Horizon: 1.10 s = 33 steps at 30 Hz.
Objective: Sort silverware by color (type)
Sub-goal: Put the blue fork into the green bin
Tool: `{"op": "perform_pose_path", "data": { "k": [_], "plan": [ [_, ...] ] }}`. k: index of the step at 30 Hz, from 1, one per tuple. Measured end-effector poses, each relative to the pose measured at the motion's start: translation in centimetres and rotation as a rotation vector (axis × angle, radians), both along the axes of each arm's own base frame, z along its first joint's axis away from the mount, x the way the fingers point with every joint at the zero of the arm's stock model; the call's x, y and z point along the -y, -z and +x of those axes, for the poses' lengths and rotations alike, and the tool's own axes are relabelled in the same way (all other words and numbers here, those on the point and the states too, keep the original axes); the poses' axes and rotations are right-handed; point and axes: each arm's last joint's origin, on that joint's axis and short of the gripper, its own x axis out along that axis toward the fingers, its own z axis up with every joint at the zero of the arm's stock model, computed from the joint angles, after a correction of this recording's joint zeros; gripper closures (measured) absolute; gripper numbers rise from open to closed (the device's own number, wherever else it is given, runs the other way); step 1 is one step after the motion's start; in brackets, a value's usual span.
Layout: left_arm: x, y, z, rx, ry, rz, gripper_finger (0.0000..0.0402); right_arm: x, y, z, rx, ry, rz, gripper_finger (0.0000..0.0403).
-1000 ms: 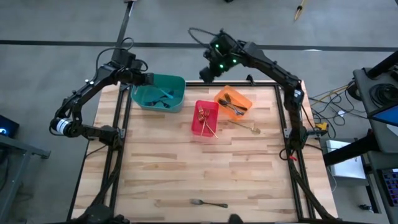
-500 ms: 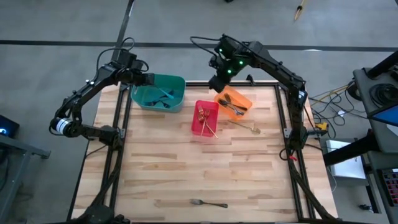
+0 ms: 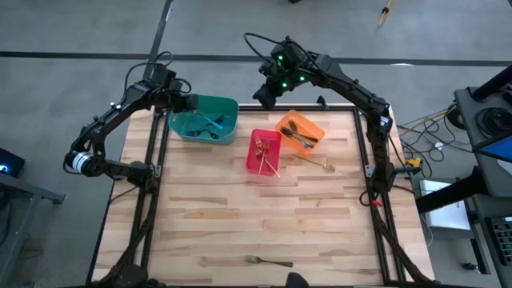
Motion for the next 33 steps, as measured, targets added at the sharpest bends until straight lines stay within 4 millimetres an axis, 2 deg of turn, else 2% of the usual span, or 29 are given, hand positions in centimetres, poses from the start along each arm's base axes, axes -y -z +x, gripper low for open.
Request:
{"op": "perform_pose_path", "data": {
  "k": [10,33],
  "plan": [
    [-0.3,0.5,0.0,-0.041,-0.045,-0.011,0.0402,0.2,-0.5,0.4,0.058,0.001,-0.033,0.0349],
    [-1.6,2.3,0.5,-0.1,-0.082,-0.063,0.0397,-0.1,0.3,-0.2,-0.035,-0.013,0.007,0.0349]
  ]
}}
